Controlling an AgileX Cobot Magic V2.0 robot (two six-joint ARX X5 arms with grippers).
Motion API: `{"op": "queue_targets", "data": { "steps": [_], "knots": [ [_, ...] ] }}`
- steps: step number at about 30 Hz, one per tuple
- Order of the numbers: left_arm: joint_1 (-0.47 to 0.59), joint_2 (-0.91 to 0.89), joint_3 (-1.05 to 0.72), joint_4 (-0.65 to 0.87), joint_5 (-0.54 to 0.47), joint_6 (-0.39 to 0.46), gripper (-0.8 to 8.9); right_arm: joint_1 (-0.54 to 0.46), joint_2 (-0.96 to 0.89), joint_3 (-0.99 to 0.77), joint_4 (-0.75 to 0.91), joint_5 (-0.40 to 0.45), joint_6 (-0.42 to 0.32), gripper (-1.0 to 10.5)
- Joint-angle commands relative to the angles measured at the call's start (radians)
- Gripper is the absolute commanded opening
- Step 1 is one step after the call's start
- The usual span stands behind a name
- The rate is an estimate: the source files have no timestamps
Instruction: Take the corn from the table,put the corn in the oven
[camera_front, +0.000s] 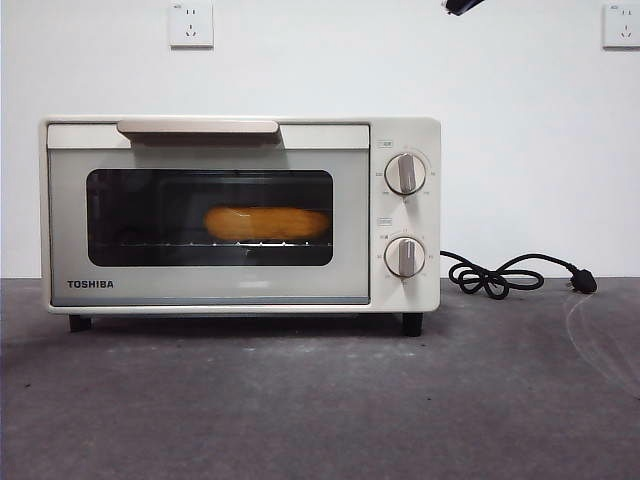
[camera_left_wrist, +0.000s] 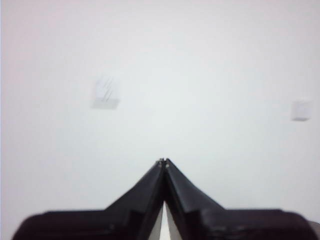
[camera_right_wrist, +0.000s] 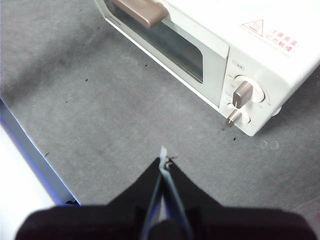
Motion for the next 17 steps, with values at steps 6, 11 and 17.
{"op": "queue_targets", "data": {
  "steps": [6, 11, 17],
  "knots": [
    [-0.003, -0.167, -0.396, 0.063, 0.019, 0.224, -0.04, 0.000, 0.004, 0.003, 0.007, 0.000, -0.004, 0.0],
    [-0.002, -0.233, -0.584, 0.058, -0.044, 0.229, -0.04, 0.000, 0.004, 0.003, 0.008, 0.000, -0.004, 0.0],
    [-0.003, -0.233, -0.655, -0.067, -0.051, 0.251, -0.04, 0.000, 0.004, 0.003, 0.008, 0.004, -0.004, 0.0]
  ]
}}
